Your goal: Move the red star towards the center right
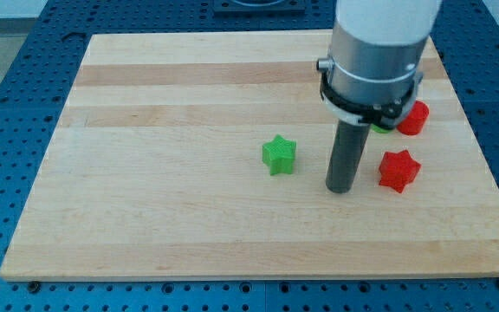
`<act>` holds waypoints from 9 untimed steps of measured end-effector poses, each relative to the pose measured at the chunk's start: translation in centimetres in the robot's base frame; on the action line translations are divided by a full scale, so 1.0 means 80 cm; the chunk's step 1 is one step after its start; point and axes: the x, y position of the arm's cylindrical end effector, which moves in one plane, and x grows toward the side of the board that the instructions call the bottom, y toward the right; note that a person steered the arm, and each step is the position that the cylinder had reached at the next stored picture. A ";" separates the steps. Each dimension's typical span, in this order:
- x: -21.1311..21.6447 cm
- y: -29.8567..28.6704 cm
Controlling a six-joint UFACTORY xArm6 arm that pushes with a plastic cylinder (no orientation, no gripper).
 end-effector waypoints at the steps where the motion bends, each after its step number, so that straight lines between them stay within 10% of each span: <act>1: 0.020 0.035; 6: -0.066 0.150; 9: -0.016 0.072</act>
